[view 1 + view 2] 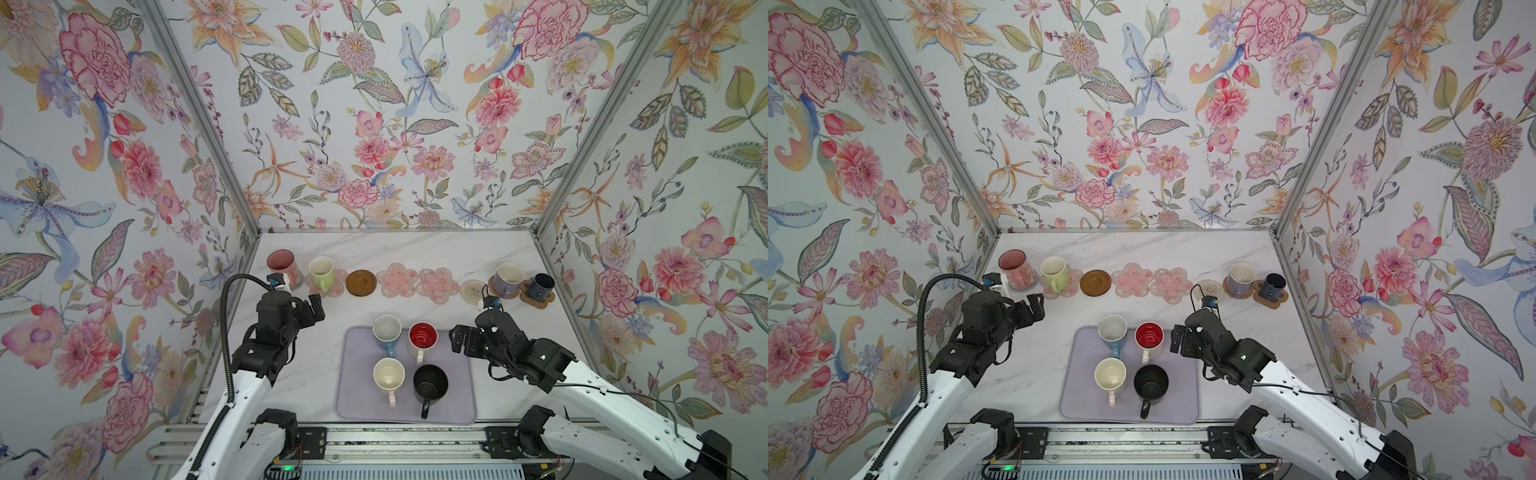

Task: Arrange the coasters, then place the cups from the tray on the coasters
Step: 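Move the right gripper over the black mug at the tray's near edge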

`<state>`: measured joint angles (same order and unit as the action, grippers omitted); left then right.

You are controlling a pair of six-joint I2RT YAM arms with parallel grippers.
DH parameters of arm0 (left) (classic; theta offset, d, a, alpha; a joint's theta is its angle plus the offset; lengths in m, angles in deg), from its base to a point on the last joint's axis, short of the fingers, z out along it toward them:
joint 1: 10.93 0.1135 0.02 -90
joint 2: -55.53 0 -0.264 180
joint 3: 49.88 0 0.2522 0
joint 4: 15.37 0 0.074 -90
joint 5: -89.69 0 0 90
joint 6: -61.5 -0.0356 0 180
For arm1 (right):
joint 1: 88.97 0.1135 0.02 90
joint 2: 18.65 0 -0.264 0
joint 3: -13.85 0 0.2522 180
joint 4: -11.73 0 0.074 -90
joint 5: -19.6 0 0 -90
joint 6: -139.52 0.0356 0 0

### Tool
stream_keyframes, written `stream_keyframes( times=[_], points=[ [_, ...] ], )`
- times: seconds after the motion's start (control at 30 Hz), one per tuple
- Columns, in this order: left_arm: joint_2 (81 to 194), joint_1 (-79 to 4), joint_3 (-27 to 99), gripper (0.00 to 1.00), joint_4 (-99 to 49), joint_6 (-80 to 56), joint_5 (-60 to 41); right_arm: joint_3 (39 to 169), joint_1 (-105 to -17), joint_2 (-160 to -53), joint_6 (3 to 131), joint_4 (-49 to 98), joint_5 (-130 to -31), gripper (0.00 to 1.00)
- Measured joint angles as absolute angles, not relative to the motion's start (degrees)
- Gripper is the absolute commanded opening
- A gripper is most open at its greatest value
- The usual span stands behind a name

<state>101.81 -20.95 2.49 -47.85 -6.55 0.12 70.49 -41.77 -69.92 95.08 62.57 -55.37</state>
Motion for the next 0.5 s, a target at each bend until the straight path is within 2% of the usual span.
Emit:
stream_keyframes(
  times=[0.5],
  points=[
    [100.89,-20.95,2.07,0.99,-47.39,-6.33,0.12,71.80,-15.74,-71.08,113.55,71.05,-44.92,0.99]
  ],
)
